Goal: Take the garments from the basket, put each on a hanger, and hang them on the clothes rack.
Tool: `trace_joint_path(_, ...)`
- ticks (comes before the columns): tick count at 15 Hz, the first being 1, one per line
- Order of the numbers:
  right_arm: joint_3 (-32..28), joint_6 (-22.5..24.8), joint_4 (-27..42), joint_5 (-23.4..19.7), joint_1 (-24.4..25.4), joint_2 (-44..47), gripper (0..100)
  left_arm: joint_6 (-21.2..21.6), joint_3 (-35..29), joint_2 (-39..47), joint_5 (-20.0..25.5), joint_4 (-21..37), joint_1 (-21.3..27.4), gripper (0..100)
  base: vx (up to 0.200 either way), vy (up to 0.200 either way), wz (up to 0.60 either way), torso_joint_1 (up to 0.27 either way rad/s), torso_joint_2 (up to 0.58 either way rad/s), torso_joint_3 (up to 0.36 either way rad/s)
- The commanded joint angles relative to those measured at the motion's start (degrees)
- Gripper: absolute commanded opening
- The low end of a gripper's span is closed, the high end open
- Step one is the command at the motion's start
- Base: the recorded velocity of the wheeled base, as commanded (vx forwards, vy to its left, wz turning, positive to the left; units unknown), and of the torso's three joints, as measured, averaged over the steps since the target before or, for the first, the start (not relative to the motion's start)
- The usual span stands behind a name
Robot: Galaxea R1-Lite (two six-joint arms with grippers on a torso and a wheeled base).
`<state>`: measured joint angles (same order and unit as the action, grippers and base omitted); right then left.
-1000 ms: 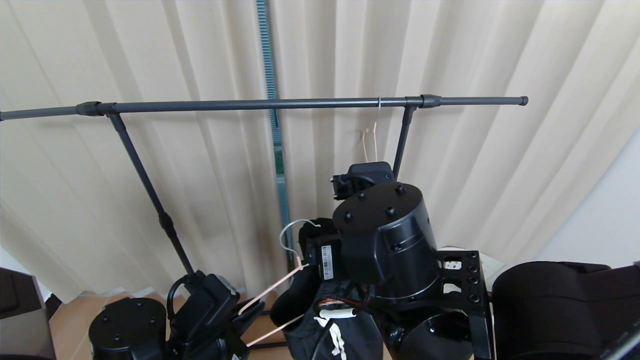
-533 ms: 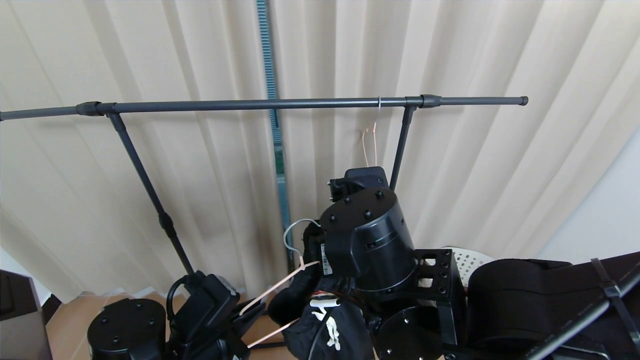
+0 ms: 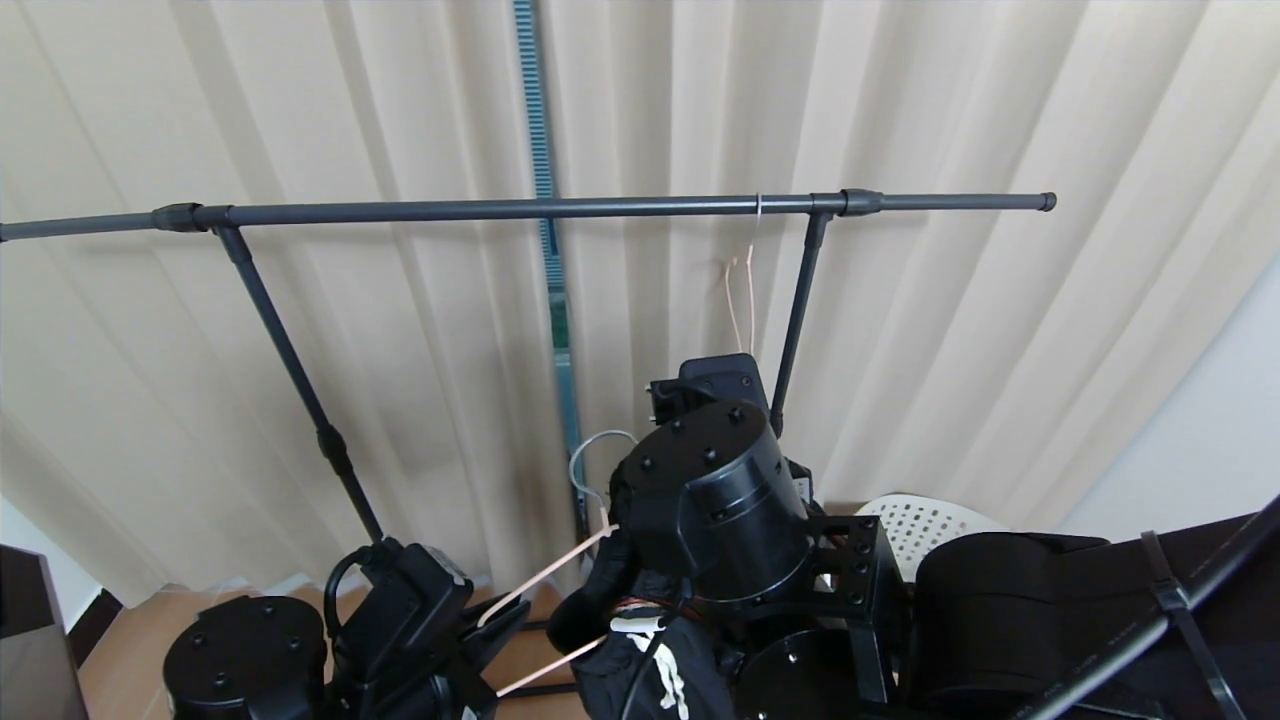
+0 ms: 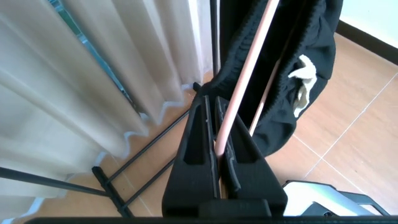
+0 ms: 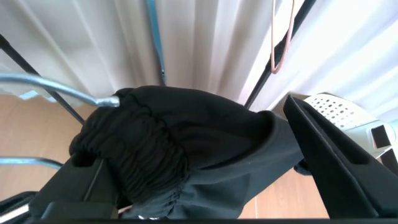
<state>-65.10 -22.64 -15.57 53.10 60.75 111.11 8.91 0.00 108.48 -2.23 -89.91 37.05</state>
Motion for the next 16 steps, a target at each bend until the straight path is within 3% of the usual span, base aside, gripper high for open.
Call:
trace_joint_path(1, 0.5, 0.05, 0.19, -0.02, 0.34, -0.27, 100, -1.0, 0.0, -0.64, -0.05, -0.09, -0.05, 0, 0.0, 0.0, 0.0, 0.0, 0.0, 0.0)
trace_joint_path(10, 3.49, 1.63, 0.01, -2.83, 1.48, -3.88, 100, -2.41, -0.44, -2.66, 0.03, -0.09, -0.31, 0, 0.0, 0.0, 0.0, 0.0, 0.0, 0.0)
trace_joint_path(16, 6.74, 2.6, 0.01, -10.83, 2.18, -8.8, 100, -2.67, -0.35, -4.07, 0.3, -0.09, -0.31, 0, 0.0, 0.0, 0.0, 0.0, 0.0, 0.0)
